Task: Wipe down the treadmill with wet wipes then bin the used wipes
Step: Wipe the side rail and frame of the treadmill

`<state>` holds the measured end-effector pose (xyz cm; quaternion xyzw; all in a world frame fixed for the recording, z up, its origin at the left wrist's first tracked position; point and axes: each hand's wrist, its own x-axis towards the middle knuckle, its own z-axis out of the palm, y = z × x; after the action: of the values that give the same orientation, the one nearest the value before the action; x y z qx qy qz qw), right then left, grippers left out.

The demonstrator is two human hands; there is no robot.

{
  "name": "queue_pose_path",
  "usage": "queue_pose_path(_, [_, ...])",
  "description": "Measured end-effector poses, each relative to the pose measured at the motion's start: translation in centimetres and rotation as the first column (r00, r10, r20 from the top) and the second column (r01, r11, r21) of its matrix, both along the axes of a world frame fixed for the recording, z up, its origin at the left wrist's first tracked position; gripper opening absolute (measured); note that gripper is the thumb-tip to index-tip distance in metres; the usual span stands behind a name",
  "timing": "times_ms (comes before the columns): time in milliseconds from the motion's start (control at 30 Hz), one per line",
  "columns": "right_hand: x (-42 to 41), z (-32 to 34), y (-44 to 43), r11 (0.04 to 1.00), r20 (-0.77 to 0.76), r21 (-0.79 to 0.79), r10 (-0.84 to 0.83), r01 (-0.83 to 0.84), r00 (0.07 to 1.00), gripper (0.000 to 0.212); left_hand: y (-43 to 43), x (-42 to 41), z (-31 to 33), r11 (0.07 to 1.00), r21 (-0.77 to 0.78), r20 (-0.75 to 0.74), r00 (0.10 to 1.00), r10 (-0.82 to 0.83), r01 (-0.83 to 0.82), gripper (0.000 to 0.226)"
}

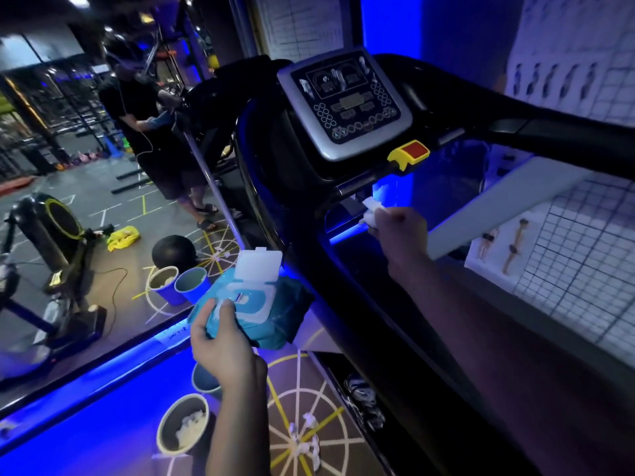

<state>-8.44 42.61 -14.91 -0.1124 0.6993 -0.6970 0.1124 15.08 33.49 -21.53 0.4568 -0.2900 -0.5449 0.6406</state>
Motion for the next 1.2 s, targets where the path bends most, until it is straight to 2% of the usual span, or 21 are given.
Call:
queue_pose_path(67, [0.3, 0.4, 1.4, 0.988, 0.068, 0.036, 0.149, -0.151, 0.987, 0.017, 0.2, 0.4, -0.2, 1.000, -0.007, -0.023, 1.000, 0.013, -0.013, 0.027])
queue_pose_path(133, [1.0, -0.1, 3.0, 0.941, 0.047, 0.179, 0.282, -0.286, 0.958, 0.014, 0.8, 0.7, -0.4, 1.000, -0.009, -0.024, 0.999, 0.023, -0.023, 0.029])
queue_pose_path(233, [1.8, -1.1, 5.4, 0.857, -0.146, 0.442, 0.359, -0.264, 0.922, 0.007, 1.6, 0.8, -0.5, 1.000, -0.003, -0.036, 0.999, 0.022, -0.022, 0.029])
queue_pose_path(300, [1.9, -1.5, 6.8, 0.829, -0.170, 0.485, 0.400, -0.277, 0.901, 0.014, 2.1, 0.5, -0.3, 1.000, 0.007, -0.057, 0.998, 0.016, -0.016, 0.028])
queue_pose_path(467, [2.0, -1.2, 11.0, 0.805, -0.151, 0.477, 0.470, -0.353, 0.870, 0.009, 4.2, -0.6, -0.1, 1.000, -0.011, -0.074, 0.997, 0.023, -0.023, 0.022])
queue_pose_path(567, [2.5, -1.0, 13.6, 0.815, -0.088, 0.396, 0.492, -0.423, 0.866, 0.006, 5.7, -0.9, 0.3, 1.000, 0.001, -0.100, 0.995, 0.030, -0.030, 0.021])
queue_pose_path(733, [3.1, -1.0, 17.5, 0.858, -0.018, 0.283, 0.453, -0.430, 0.891, 0.005, 9.6, 0.2, 1.1, 0.998, -0.032, -0.149, 0.987, 0.056, -0.061, 0.021])
queue_pose_path(933, [4.7, -1.8, 26.4, 0.895, 0.091, 0.096, 0.427, -0.435, 0.900, 0.031, 17.2, 2.8, 1.4, 0.988, -0.080, -0.078, 0.989, 0.124, -0.130, 0.023])
queue_pose_path(1067, [6.0, -3.8, 34.3, 0.870, 0.160, 0.019, 0.484, -0.492, 0.861, 0.028, 24.4, 4.6, 1.4, 0.986, -0.090, -0.025, 0.990, 0.141, -0.143, 0.031])
queue_pose_path(1200, [7.5, -5.3, 40.7, 0.878, 0.208, 0.002, 0.467, -0.478, 0.859, 0.015, 29.9, 5.4, 1.3, 0.992, -0.069, 0.030, 0.994, 0.109, -0.107, 0.025])
